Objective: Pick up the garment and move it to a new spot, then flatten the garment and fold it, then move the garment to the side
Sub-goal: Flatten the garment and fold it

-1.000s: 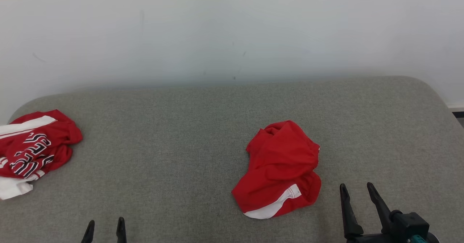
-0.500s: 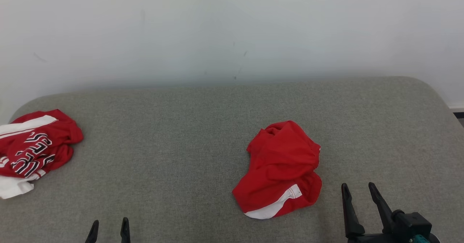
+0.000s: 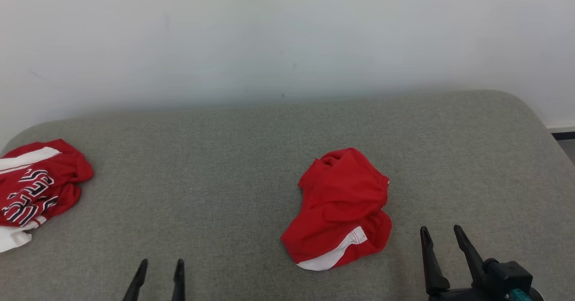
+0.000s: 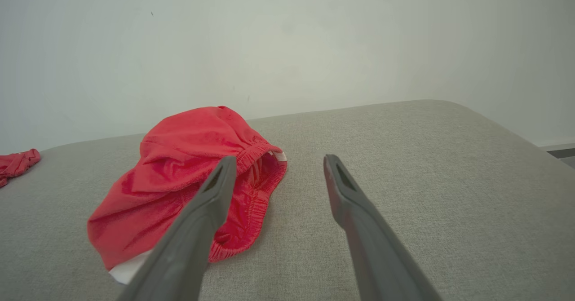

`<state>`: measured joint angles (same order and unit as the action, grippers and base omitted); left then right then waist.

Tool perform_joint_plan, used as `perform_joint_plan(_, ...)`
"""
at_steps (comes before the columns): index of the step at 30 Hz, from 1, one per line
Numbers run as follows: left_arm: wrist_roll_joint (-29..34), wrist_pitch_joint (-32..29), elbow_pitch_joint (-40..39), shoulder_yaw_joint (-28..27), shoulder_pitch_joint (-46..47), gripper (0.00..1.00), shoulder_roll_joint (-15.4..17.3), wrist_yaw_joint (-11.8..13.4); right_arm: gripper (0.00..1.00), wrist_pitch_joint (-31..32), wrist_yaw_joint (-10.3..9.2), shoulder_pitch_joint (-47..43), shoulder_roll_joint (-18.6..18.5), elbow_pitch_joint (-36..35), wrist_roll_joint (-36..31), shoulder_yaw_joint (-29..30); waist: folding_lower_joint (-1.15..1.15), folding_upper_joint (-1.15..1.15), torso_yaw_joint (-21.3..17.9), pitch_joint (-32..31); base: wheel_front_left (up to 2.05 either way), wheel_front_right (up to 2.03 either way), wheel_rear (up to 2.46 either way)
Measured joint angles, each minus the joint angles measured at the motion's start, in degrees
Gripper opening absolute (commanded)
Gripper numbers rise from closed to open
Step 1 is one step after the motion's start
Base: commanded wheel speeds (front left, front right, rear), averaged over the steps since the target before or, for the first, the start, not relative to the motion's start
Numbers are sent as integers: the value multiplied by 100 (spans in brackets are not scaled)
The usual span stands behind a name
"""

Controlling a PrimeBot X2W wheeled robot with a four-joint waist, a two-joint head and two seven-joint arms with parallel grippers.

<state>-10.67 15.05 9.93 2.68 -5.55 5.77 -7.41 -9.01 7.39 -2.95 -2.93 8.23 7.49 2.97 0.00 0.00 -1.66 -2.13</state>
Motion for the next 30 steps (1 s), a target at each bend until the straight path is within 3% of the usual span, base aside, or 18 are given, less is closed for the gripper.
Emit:
perform_joint_plan(11, -470, -728, 292, 2062, 1384, 100, 407, -1, 100, 78, 0, -23, 0, -47, -19, -42, 0, 0, -535, 49, 0, 0, 0)
perform_joint_plan(16, -670, -917, 721, 2914, 2050, 100, 436, -9, 100, 101, 0, -3, 0, -67, -19, -75, 0, 0, -914, 93, 0, 0, 0)
perform_joint_plan(25, -599, -1015, 2153, 3355, 3021, 100, 233, 9, 100, 111, 0, 37, -1, -62, -10, -127, 0, 0, -1610, 209, 0, 0, 0)
perform_joint_plan(27, -499, -1017, 2453, 3383, 3203, 100, 194, 112, 100, 93, 0, 59, -3, -63, 1, -159, 0, 0, -1739, 245, 0, 0, 0)
perform_joint_plan(30, -292, -1063, 2903, 3379, 3513, 100, 159, 461, 100, 82, 0, 71, -1, -59, 38, -186, 0, 0, -1897, 321, 0, 0, 0)
